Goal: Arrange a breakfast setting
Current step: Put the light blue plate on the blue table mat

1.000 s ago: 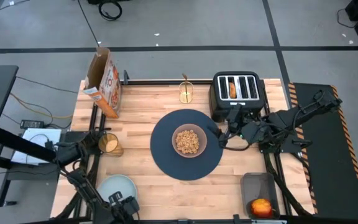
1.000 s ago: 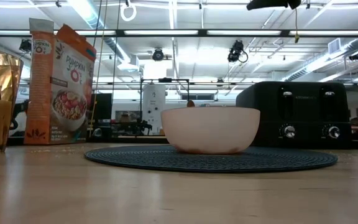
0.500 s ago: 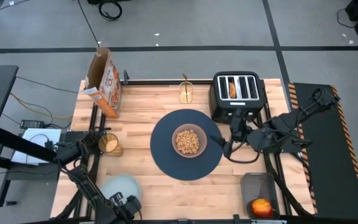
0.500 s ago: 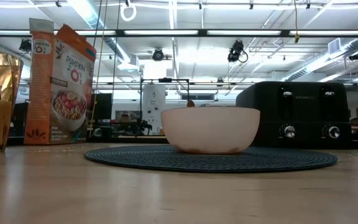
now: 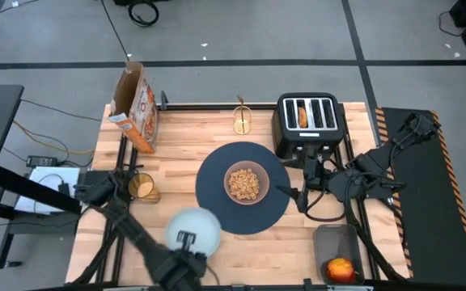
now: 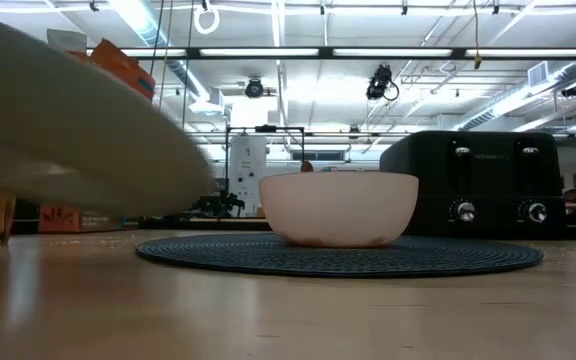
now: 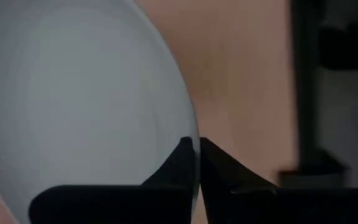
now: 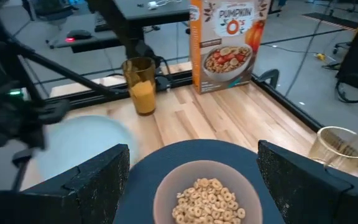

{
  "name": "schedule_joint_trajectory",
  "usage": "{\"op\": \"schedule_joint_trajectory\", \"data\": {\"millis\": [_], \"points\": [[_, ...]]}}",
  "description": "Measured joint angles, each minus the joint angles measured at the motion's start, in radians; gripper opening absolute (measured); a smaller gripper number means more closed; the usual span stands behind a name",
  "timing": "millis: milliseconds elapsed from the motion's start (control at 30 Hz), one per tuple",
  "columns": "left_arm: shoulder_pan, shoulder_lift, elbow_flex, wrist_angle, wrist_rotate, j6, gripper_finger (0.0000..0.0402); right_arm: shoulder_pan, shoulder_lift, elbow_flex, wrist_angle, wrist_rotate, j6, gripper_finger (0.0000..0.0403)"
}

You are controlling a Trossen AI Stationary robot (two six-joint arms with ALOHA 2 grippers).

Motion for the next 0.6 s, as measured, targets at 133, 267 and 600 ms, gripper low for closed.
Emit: {"op": "schedule_joint_trajectory", "data": {"millis": [133,267,600], "points": [[0.059,0.003,-0.066,-0.014,-0.055,0.12,0.0015,0.03,0.0,0.0,-0.007,-0.01,0.042,0.0355],[0.09,0.002,-0.171,0.038,-0.089,0.123,0.0015,0.064,0.0,0.0,-0.013,-0.011,0.059,0.0355],[0.133,0.003,-0.265,0.266,-0.173,0.136,0.0015,0.08,0.0,0.0,-0.013,-0.011,0.06,0.0355]]}}
